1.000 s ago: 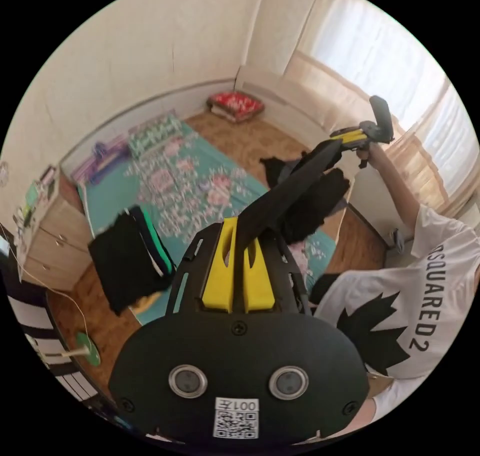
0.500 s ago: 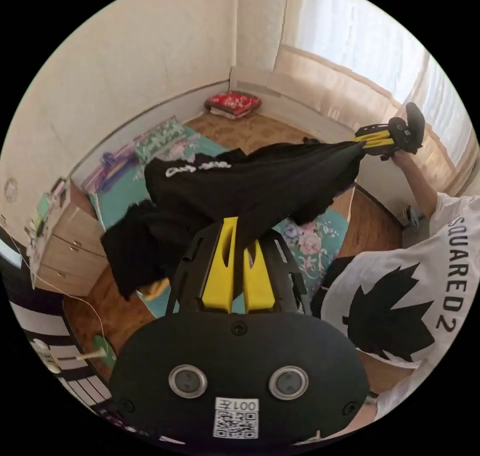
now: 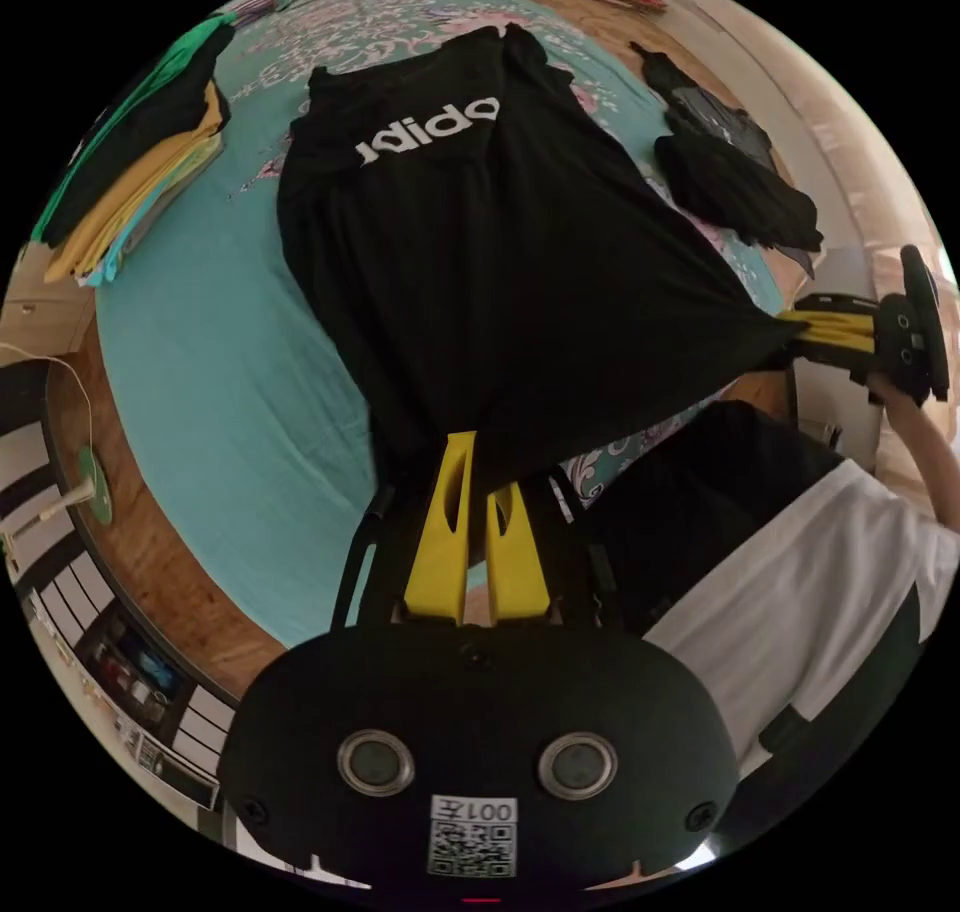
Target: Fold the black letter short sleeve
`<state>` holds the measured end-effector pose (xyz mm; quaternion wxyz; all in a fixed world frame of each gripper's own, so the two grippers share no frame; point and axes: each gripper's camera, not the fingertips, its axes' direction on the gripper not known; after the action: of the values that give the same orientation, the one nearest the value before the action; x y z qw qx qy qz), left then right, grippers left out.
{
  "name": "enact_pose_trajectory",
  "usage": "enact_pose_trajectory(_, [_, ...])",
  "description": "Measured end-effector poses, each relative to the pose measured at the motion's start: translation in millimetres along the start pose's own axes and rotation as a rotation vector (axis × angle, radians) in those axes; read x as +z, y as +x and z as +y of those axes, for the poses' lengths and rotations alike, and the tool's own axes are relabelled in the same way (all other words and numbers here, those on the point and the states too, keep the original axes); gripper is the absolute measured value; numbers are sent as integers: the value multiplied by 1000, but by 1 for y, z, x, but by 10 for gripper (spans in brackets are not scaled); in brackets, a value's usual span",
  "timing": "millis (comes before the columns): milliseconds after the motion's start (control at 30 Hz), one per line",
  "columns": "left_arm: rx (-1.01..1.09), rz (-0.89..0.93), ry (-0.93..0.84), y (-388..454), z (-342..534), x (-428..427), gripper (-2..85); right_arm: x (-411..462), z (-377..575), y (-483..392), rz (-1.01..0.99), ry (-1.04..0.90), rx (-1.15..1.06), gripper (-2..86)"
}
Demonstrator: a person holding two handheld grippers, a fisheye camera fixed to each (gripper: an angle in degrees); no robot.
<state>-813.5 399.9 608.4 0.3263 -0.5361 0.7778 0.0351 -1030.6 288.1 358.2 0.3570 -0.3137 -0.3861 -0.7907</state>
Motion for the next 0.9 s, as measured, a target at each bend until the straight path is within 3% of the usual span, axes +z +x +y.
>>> enact_pose_trajectory(233, [83, -41, 17, 0, -4, 28, -8, 5, -54, 15, -195, 2, 40, 17])
enact_pose_trajectory(367, [54, -54, -88, -6, 4, 78, -8, 26, -92, 16, -412, -90, -34, 17])
enact_pose_trajectory(467, [-36, -37, -186, -19, 9, 124, -8, 38, -113, 18, -453, -169, -125, 12])
enact_pose_trajectory(733, [-281, 143, -85, -44, 26, 192, 14, 30, -139, 86, -222, -213, -215, 25])
enact_pose_trajectory(900, [-453, 324, 115, -56, 65, 237, 36, 21, -205, 192, -73, -87, -130, 74])
